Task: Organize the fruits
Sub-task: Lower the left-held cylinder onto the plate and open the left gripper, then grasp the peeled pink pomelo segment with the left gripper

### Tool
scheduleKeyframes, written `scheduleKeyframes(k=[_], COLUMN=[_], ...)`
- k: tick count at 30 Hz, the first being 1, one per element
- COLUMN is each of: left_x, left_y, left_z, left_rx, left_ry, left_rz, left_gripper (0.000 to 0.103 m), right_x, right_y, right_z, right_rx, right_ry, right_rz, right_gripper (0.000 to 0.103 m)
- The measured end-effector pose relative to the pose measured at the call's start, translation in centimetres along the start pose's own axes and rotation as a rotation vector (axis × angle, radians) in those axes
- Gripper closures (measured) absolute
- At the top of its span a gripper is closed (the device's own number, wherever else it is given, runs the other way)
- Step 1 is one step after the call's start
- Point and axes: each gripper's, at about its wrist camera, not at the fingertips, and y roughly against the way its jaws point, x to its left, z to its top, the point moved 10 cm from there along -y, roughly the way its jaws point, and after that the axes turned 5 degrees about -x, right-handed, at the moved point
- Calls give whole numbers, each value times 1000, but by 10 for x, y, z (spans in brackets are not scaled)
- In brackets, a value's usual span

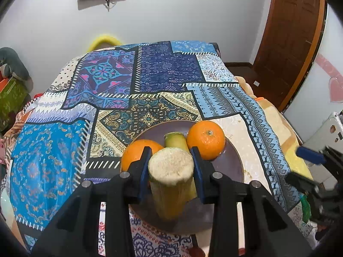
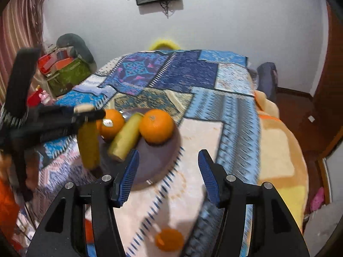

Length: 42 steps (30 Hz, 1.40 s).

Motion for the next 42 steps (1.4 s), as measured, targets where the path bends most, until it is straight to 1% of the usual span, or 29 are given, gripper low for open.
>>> scheduleKeyframes(k=[4,6,7,8,10,13,16,20,23,27,28,31,33,36,38,39,42], left_x=[-7,-11,-12,-11,-9,-9,-6,-5,-7,-12,-14,-20,-22,-26,-29,-32,-37], left_y=[-4,-1,2,7,17,33,52,77,97,116,120,129,132,128,123,119,108], left_z=[1,1,1,3,5,5,-1,-20,-42,-66,-74,-94,-105,-128,-141,-150,-167], left_rx=[15,17,13,1,-19,-28,-35,-35,-23,-11,-6,11,23,82,115,144,193], left_ry=[-35,-35,-31,-29,-34,-25,-18,-19,-7,3,8,28,40,81,108,117,127], left_rz=[19,13,15,28,48,43,45,50,37,26,20,2,-2,-10,-18,-19,-20], left_gripper=[66,58,48,42,41,40,37,35,34,31,29,18,15,9,9,9,9], right_x=[-7,-7,-7,-6,-4,2,9,17,23,28,29,33,35,37,37,37,36], right_y=[8,12,14,17,21,29,39,54,67,79,82,87,90,92,92,92,92], right_z=[-16,-23,-26,-29,-34,-39,-42,-44,-48,-52,-53,-56,-59,-64,-69,-70,-75], right_rx=[13,20,24,25,29,30,23,10,-3,-10,-11,-14,-15,-9,-2,1,8], right_ry=[16,28,32,33,33,45,58,53,52,52,49,45,46,44,38,36,30], right_rz=[-22,-26,-27,-26,-20,-21,-21,-14,-16,-21,-21,-24,-27,-30,-31,-31,-31], right_gripper=[49,49,49,49,49,49,49,49,46,46,46,46,46,46,46,46,46])
